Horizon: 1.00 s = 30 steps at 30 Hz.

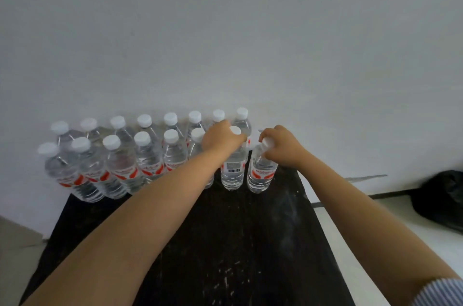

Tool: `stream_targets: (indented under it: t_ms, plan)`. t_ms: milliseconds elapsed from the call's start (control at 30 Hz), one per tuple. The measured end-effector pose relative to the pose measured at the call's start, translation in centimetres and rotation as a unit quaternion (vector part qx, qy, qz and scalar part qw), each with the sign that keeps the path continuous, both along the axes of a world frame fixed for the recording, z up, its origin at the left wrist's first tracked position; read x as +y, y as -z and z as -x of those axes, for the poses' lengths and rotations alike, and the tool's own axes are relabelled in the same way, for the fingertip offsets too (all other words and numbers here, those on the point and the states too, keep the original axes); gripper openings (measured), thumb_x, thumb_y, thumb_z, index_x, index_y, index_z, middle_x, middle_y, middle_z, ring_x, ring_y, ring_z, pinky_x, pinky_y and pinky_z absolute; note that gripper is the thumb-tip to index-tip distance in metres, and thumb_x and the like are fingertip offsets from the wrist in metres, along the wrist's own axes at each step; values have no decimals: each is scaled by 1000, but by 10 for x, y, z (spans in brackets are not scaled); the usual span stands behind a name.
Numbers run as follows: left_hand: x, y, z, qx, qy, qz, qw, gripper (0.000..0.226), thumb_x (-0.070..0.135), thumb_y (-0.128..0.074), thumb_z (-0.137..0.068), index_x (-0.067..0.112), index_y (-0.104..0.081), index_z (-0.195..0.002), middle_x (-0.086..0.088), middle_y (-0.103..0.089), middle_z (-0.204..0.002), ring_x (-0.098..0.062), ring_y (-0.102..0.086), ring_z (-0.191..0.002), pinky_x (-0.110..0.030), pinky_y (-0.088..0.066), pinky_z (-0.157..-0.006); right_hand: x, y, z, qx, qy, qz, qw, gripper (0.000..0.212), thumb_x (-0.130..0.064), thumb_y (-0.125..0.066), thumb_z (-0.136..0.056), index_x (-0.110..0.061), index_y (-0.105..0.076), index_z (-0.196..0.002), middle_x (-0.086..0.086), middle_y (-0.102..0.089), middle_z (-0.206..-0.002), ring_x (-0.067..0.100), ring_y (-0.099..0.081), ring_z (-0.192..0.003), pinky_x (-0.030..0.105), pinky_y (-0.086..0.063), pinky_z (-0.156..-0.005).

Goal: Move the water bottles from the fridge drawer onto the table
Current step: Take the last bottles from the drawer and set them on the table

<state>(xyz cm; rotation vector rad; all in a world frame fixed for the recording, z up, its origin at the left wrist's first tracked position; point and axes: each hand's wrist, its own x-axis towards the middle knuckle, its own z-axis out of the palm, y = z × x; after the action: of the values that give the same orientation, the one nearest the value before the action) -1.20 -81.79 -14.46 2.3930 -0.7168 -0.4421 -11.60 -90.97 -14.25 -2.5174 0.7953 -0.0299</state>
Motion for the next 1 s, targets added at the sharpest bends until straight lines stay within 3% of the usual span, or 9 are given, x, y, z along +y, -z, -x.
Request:
stream_targets:
  t_ms: [133,267,400,567,1000]
  plan:
    - [-14,16,-17,10,-20,-4,1000,36,33,-60,-83,7,-59,-107,-12,-65,-109,-30,-62,-102,-32,-44,-73,-10,18,-18,-4,-17,-8,1000,38,-6,-60,-80,-7,-54,-117,9,-40,-100,30,-49,-101,22,-32,-77]
    - [-21,29,-28,3,-23,-29,999,30,29,-59,-83,8,-59,-105,-11,-65,-106,-29,-63,-97,-30,-41,-69,-15,34,-31,-21,-15,-20,999,39,-6,-63,-78,-7,-55,-115,4,-36,-97,21,-43,-90,19,-32,-63]
    - [-24,38,-34,-2,-21,-63,998,19,26,-60,-86,9,-58,-95,-10,-66,-103,-28,-64,-95,-30,-40,-64,-19,39,-43,-27,-30,-32,999,37,-6,-61,-79,-7,-55,-115,4,-35,-98,18,-40,-88,23,-32,-76]
    - [-28,38,-40,8,-39,-75,996,27,21,-59,-89,6,-57,-111,-10,-64,-111,-27,-62,-102,-30,-42,-70,-25,39,-53,-28,-39,-42,998,39,-4,-62,-78,-6,-54,-116,4,-35,-98,19,-40,-88,24,-32,-77]
    - [-33,38,-47,-12,-8,-114,993,28,21,-58,-89,7,-56,-114,-9,-62,-113,-26,-61,-104,-29,-42,-71,-36,41,-67,-33,-68,-37,996,38,-5,-59,-82,-5,-50,-118,3,-35,-100,17,-38,-92,26,-34,-81]
